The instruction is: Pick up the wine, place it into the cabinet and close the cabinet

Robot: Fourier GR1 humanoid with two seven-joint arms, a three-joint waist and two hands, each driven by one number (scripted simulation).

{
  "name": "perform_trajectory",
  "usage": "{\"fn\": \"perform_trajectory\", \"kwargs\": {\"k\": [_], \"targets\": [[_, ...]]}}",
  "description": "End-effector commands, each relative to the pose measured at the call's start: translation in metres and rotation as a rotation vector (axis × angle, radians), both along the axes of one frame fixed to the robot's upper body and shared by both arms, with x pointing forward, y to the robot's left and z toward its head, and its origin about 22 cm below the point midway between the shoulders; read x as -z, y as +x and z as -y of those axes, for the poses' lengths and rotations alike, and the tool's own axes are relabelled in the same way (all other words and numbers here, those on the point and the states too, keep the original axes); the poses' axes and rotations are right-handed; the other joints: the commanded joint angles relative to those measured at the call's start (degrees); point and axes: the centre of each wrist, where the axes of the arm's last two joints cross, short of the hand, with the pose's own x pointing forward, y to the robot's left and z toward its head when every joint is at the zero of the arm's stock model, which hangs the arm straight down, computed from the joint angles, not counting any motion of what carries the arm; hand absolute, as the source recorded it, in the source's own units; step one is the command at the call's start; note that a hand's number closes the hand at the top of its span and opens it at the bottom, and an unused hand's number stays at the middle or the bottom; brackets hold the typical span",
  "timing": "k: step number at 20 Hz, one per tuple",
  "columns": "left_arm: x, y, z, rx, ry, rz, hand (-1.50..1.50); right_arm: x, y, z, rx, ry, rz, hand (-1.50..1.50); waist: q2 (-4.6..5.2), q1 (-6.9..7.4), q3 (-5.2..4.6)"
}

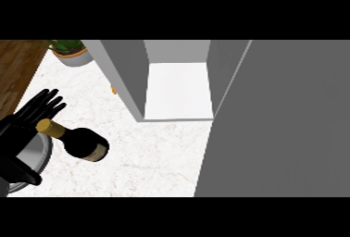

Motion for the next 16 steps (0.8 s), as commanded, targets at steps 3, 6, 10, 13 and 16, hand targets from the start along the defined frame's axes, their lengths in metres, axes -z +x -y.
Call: {"fn": "perform_trajectory", "kwargs": {"k": [3,6,10,13,16], "targets": [[0.033,0.001,-0.004,0.001,0.027,-0.019,-1.50,-0.011,-0.030,0.005,0.042,-0.002,0.098,-1.50,0.04,-0.17,0.00],[0.036,-0.003,-0.015,0.009,0.032,-0.041,-1.50,-0.017,-0.038,0.015,0.039,0.007,0.084,-1.50,-0.01,0.17,0.05],[0.059,0.013,0.001,-0.018,0.038,-0.043,-1.50,-0.017,-0.036,0.011,0.038,0.017,0.087,-1.50,0.05,-0.52,-0.01],[0.070,0.011,0.015,-0.025,0.024,-0.055,-1.50,-0.012,-0.036,0.006,0.048,0.011,0.083,-1.50,-0.08,-0.08,0.05],[0.080,-0.004,-0.020,-0.034,0.029,-0.076,-1.50,-0.017,-0.041,0.014,0.037,0.000,0.093,-1.50,-0.02,-0.78,-0.03]]}}
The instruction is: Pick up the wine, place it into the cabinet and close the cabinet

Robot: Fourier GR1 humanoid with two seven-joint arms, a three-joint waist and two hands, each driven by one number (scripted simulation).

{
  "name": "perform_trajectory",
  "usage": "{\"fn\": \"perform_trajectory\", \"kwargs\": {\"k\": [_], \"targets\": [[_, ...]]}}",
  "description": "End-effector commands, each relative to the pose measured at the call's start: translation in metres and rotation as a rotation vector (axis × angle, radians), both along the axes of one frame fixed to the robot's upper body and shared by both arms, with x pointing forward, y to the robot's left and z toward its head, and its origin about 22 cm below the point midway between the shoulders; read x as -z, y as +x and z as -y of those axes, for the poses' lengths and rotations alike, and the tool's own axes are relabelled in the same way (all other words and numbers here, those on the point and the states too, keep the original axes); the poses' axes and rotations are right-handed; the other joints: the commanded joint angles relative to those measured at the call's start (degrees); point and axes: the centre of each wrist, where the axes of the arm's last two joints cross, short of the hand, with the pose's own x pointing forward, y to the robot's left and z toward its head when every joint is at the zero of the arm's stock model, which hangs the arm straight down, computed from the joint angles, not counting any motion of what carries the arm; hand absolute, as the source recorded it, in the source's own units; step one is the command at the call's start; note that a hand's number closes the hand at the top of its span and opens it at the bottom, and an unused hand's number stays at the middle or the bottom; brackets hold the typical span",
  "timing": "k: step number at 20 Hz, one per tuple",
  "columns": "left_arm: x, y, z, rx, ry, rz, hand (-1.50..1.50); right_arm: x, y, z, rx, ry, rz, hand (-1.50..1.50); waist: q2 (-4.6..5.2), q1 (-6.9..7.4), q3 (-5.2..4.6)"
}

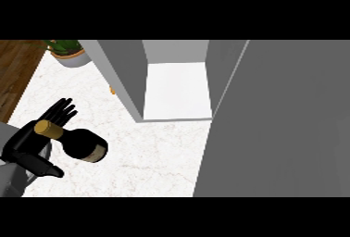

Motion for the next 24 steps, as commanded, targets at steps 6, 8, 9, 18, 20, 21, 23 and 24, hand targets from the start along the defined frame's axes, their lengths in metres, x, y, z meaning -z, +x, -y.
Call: {"fn": "perform_trajectory", "kwargs": {"k": [6,8,9,18,20,21,23,24], "targets": [[0.039,0.000,0.001,0.036,-0.045,-0.063,-1.50,-0.014,-0.027,0.012,0.028,0.002,0.113,-1.50,0.28,-0.75,-0.18],[0.039,-0.006,-0.011,0.051,-0.067,-0.079,-1.50,-0.013,-0.024,0.011,0.045,0.016,0.121,-1.50,0.23,-0.30,-0.13],[0.045,0.005,0.012,0.069,-0.077,-0.128,-1.50,-0.013,-0.029,0.017,0.051,0.009,0.113,-1.50,0.13,-0.42,-0.04],[0.053,0.013,0.026,0.107,-0.119,-0.128,-1.50,-0.020,-0.035,0.021,0.034,-0.010,0.099,-1.50,-0.13,-0.52,-0.08],[0.057,0.006,0.030,0.127,-0.108,-0.105,-1.50,-0.012,-0.029,0.016,0.065,-0.004,0.098,-1.50,-0.08,0.32,-0.01],[0.058,0.007,0.026,0.114,-0.114,-0.107,-1.50,-0.014,-0.025,0.019,0.061,-0.013,0.106,-1.50,0.21,0.10,-0.05],[0.061,0.006,0.028,0.099,-0.119,-0.078,-1.50,-0.017,-0.025,0.016,0.035,-0.008,0.118,-1.50,0.17,-0.01,-0.13],[0.071,0.000,0.038,0.087,-0.142,-0.082,-1.50,-0.016,-0.025,0.017,0.046,0.006,0.093,-1.50,0.15,0.08,-0.08]]}}
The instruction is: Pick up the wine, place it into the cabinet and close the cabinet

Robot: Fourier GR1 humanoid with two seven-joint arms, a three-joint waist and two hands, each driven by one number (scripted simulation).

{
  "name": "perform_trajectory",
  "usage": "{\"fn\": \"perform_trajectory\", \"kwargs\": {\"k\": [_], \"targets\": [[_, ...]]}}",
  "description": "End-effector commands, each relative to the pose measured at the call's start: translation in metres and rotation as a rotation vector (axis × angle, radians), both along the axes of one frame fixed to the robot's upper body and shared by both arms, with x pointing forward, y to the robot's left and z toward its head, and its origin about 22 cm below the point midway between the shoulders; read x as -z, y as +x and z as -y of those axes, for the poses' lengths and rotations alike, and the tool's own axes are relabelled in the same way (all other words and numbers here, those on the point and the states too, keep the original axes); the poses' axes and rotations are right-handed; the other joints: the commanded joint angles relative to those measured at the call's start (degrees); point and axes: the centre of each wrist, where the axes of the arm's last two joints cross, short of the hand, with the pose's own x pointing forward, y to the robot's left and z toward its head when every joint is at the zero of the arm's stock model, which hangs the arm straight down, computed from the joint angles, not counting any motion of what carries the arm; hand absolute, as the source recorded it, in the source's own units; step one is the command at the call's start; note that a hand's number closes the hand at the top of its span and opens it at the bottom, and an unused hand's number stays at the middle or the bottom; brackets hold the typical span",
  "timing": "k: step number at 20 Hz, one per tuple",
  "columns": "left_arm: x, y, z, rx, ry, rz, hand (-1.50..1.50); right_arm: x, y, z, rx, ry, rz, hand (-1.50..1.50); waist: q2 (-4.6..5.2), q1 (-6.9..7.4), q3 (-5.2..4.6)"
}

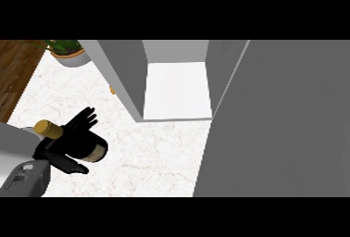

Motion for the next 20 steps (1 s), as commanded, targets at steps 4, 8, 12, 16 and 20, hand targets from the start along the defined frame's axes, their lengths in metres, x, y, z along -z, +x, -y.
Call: {"fn": "perform_trajectory", "kwargs": {"k": [4,8,12,16,20], "targets": [[-0.004,0.011,-0.005,0.030,-0.166,0.047,1.50,-0.018,-0.023,0.009,0.019,0.029,0.068,-1.50,-0.01,-0.13,-0.07],[0.006,0.006,0.006,0.041,-0.171,0.060,1.50,-0.012,-0.027,0.012,0.018,0.042,0.065,-1.50,0.06,-0.07,0.04],[0.006,0.004,0.012,0.035,-0.140,0.143,1.50,-0.013,-0.025,0.013,0.031,0.030,0.066,-1.50,-0.07,0.50,0.05],[0.002,0.001,0.001,0.045,-0.130,0.169,1.50,-0.016,-0.030,0.018,0.016,0.020,0.071,-1.50,-0.10,0.28,0.07],[0.035,-0.032,0.029,-0.240,-0.113,0.241,1.50,-0.014,-0.027,0.018,0.028,0.019,0.042,-1.50,-0.48,1.27,0.11]]}}
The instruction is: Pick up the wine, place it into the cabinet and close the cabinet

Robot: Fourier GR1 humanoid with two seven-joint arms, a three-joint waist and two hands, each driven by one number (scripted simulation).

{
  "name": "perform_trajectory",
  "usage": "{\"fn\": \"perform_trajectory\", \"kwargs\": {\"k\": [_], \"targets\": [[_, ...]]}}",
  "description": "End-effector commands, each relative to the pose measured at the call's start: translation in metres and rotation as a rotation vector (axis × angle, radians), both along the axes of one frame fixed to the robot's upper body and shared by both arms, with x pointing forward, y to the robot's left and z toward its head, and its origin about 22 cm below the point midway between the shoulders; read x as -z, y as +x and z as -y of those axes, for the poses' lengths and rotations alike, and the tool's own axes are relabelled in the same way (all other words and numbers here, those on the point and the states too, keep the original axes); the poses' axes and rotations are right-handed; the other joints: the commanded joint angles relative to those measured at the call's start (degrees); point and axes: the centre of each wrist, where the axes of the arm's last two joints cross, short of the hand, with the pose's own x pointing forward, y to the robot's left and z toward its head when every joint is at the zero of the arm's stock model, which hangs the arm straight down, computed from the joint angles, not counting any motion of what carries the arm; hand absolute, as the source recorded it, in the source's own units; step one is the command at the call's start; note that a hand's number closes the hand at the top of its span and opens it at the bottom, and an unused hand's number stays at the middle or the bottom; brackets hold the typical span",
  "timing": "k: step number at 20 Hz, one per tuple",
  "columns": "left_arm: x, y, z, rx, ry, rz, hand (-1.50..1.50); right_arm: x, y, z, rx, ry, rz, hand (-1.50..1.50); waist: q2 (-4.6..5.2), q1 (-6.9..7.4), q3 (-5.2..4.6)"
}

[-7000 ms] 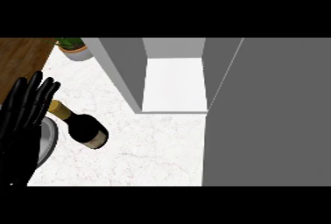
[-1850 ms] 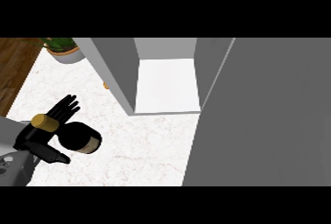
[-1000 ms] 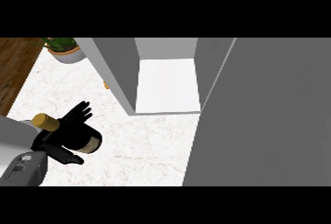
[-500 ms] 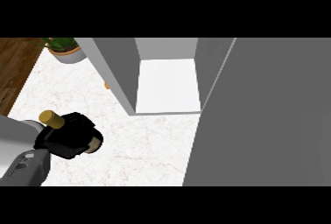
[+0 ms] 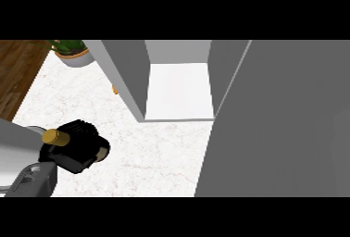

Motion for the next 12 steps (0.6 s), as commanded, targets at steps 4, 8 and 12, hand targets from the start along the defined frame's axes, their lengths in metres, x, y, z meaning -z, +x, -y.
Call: {"fn": "perform_trajectory", "kwargs": {"k": [4,8,12], "targets": [[0.044,-0.046,0.054,-0.197,-0.106,0.113,1.50,-0.017,-0.022,0.010,0.001,0.049,0.060,-1.50,0.11,0.79,-0.31],[0.029,-0.034,0.068,-0.146,-0.150,0.111,1.50,-0.018,-0.036,0.013,0.012,0.053,0.064,-1.50,-0.06,0.21,-0.26],[0.019,-0.035,0.096,-0.089,-0.188,0.119,1.50,-0.019,-0.023,0.015,0.015,0.037,0.060,-1.50,0.09,0.96,-0.24]]}}
